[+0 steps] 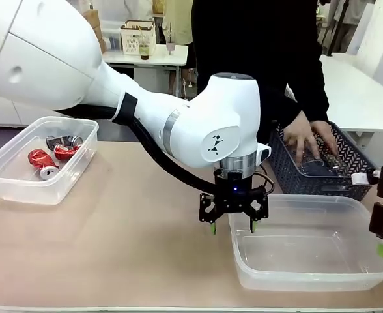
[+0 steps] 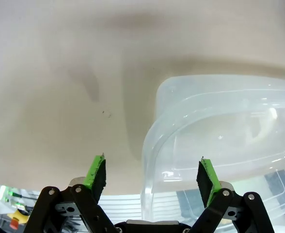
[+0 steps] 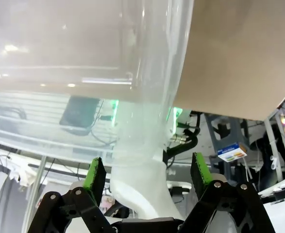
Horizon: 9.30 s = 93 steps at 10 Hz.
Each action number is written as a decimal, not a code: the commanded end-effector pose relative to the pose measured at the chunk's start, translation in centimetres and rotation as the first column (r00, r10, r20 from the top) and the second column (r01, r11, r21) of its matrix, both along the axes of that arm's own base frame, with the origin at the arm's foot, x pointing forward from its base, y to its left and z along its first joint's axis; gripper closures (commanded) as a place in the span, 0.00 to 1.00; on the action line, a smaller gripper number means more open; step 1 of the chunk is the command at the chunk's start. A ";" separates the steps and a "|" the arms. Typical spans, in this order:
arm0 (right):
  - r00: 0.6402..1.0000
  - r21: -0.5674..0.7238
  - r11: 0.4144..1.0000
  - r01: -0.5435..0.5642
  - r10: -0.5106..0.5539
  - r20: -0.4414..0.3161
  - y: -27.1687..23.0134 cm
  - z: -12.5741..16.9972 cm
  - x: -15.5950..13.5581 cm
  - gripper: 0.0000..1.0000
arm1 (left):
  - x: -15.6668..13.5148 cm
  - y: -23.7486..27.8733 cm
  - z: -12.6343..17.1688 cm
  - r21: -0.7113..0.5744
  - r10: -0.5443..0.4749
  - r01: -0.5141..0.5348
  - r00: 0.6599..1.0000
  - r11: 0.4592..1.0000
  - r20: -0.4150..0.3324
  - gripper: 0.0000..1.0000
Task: Sort the waste into each basket.
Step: Pick up the Organizing box on the right side of the table and lift it, then offer the picked Organizing box to the human.
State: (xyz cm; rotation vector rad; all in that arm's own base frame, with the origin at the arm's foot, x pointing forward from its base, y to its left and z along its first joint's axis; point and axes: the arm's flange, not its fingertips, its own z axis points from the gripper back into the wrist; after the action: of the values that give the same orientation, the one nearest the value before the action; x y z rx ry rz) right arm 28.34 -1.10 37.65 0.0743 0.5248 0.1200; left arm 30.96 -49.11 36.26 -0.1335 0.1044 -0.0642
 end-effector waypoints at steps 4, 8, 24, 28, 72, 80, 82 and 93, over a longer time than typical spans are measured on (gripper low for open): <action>1.000 -0.029 1.000 0.011 -0.011 -0.009 0.5 -6.7 -5.1 0.08 | -0.4 0.1 -0.8 -0.014 -0.022 0.021 1.000 1.000 -0.014 0.03; 0.979 0.024 0.994 0.107 -0.109 0.172 0.9 -6.6 -5.2 1.00 | -0.4 0.3 -0.7 -0.010 -0.031 0.031 0.999 0.999 -0.014 1.00; 0.998 -0.006 1.000 -0.026 0.026 0.061 8.6 6.0 -1.4 1.00 | -2.9 8.3 8.2 0.074 0.029 -0.032 0.999 0.997 0.040 1.00; 0.996 0.010 1.000 0.015 -0.016 0.087 7.4 5.2 -1.7 1.00 | -3.2 6.1 7.9 0.080 -0.004 0.004 1.000 0.997 -0.003 1.00; 0.962 0.090 0.979 -0.186 0.162 0.221 23.5 8.1 12.7 0.95 | 0.7 22.8 10.7 0.066 0.296 -0.304 0.949 0.950 0.107 0.96; 0.962 0.090 0.979 -0.186 0.162 0.221 23.5 8.1 12.7 0.95 | 0.7 22.8 10.7 0.066 0.296 -0.304 0.949 0.950 0.107 0.96; 0.962 0.090 0.979 -0.186 0.162 0.221 23.5 8.1 12.7 0.95 | 0.7 22.8 10.7 0.066 0.296 -0.304 0.949 0.950 0.107 0.96; 0.962 0.090 0.979 -0.186 0.162 0.221 23.5 8.1 12.7 0.95 | 0.7 22.8 10.7 0.066 0.296 -0.304 0.949 0.950 0.107 0.96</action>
State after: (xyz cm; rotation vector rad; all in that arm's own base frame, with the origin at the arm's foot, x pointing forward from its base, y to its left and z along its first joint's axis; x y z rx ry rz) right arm 41.04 22.04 45.27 0.1238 0.3148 0.3247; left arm 31.86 -26.38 46.95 -0.0579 -0.0088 0.2182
